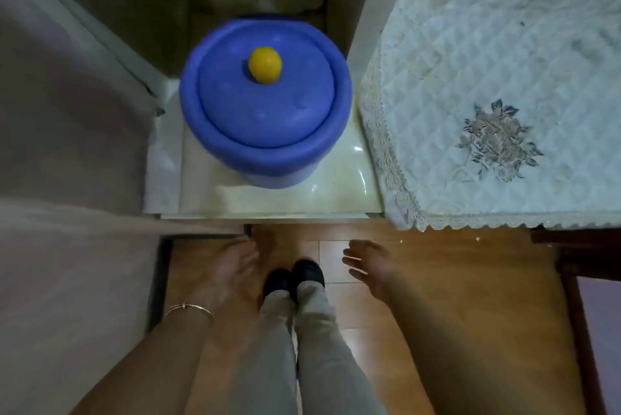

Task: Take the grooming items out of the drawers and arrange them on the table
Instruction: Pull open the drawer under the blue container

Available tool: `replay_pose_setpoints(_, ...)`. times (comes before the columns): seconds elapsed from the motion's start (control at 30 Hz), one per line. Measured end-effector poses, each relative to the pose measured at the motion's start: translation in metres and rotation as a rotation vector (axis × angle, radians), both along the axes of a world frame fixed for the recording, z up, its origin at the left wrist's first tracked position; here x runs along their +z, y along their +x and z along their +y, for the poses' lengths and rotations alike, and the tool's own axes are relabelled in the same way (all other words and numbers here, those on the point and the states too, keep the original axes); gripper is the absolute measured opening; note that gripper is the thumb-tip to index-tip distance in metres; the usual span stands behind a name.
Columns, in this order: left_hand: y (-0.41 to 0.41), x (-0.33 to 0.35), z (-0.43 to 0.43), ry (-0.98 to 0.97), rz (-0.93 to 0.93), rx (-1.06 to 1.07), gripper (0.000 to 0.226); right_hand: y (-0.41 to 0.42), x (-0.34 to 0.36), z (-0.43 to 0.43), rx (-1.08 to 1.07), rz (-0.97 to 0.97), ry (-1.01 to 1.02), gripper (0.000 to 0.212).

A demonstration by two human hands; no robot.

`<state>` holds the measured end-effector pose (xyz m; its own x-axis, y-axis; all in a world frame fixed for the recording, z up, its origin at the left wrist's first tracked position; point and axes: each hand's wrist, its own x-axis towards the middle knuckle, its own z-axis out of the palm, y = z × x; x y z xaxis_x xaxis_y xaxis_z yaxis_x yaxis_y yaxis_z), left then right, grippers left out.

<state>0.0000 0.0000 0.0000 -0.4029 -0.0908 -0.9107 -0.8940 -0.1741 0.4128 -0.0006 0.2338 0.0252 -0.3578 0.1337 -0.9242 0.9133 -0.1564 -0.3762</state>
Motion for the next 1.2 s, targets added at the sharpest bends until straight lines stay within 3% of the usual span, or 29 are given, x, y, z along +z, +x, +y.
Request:
replay_pose_setpoints(0.2, -0.029, -0.033, -0.002, 0.065, 0.010, 0.206, 0.017, -0.020, -0.035, 0.007, -0.191, 0.066, -0.122, 0.021)
replay_pose_setpoints(0.4, -0.021, -0.036, -0.001, 0.083, 0.099, 0.261, 0.022, -0.015, -0.045, 0.004, -0.266, 0.156, -0.193, 0.024)
replay_pose_setpoints(0.5, -0.011, -0.032, -0.003, 0.118, 0.160, 0.250, 0.013, -0.003, -0.043, -0.002, -0.283, 0.187, -0.206, 0.017)
replay_pose_setpoints(0.63, 0.022, -0.035, -0.012, 0.139, 0.191, 0.191, 0.013, 0.026, -0.036, -0.007, -0.351, 0.209, -0.196, 0.036)
replay_pose_setpoints(0.73, 0.055, -0.028, -0.016, 0.063, 0.155, 0.056, 0.022, 0.059, -0.027, -0.014, -0.331, 0.200, -0.163, 0.039)
replay_pose_setpoints(0.8, 0.080, -0.004, -0.019, -0.155, 0.244, -0.114, 0.011, 0.079, -0.010, -0.021, -0.208, 0.184, -0.036, 0.034)
replay_pose_setpoints(0.87, 0.103, 0.032, -0.021, -0.417, 0.467, -0.273, 0.013, 0.097, 0.014, -0.026, 0.057, 0.235, 0.189, 0.028)
replay_pose_setpoints(0.93, 0.117, 0.073, -0.020, -0.559, 0.735, -0.370, 0.015, 0.111, 0.040, -0.026, 0.355, 0.441, 0.455, 0.021)
replay_pose_setpoints(1.03, 0.106, 0.104, -0.024, -0.817, 1.015, -0.580, 0.025, 0.114, 0.074, -0.026, 0.544, 0.768, 0.734, 0.021)
replay_pose_setpoints(1.1, 0.086, 0.100, -0.027, -0.917, 1.035, -0.809, 0.037, 0.100, 0.079, -0.023, 0.654, 0.895, 0.887, 0.026)
replay_pose_setpoints(1.2, 0.068, 0.081, -0.029, -0.924, 0.826, -1.070, 0.038, 0.083, 0.068, -0.016, 0.838, 0.849, 0.951, 0.038)
